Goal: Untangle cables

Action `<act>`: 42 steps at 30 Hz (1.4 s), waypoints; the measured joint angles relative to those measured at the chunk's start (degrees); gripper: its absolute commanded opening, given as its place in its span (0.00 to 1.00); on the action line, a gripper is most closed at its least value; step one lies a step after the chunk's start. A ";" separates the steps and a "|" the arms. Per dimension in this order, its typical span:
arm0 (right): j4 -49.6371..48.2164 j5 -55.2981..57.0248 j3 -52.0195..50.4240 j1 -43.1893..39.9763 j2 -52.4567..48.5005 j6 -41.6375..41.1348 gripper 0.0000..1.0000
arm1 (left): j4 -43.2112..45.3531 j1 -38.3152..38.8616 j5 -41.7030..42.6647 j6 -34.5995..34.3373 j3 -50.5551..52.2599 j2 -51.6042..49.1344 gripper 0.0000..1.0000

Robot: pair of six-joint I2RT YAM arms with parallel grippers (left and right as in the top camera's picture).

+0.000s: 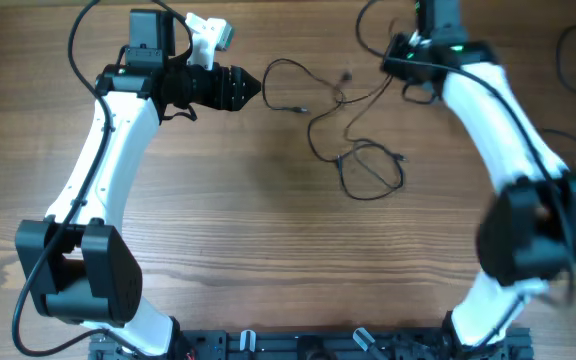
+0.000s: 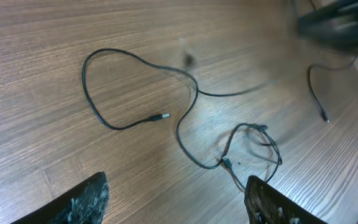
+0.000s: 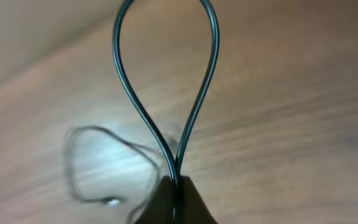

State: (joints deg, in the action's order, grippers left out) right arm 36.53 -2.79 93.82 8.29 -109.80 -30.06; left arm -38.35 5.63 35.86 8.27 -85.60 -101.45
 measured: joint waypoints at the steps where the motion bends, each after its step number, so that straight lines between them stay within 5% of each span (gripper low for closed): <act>1: 1.81 0.00 0.42 0.00 4.90 0.20 0.05 | -0.04 0.00 0.00 0.00 0.00 0.00 0.72; 8: 12.83 -0.02 0.72 0.00 16.55 3.63 0.05 | -2.23 0.11 0.00 0.00 0.00 0.02 0.72; 18: 14.10 -15.17 0.72 0.07 32.94 13.57 0.04 | -5.79 5.79 0.04 0.72 0.00 0.02 0.79; 27: 11.65 -10.71 0.72 0.07 25.42 13.46 0.04 | -6.40 12.79 5.33 5.90 0.00 0.02 0.87; 42: -7.80 -6.99 0.70 0.07 16.68 6.84 0.05 | -6.64 13.31 15.52 8.41 0.07 0.00 0.89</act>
State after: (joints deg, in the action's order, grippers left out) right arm 28.73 -9.78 94.52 8.36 -93.12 -23.22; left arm -44.99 18.94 51.37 16.69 -85.54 -101.45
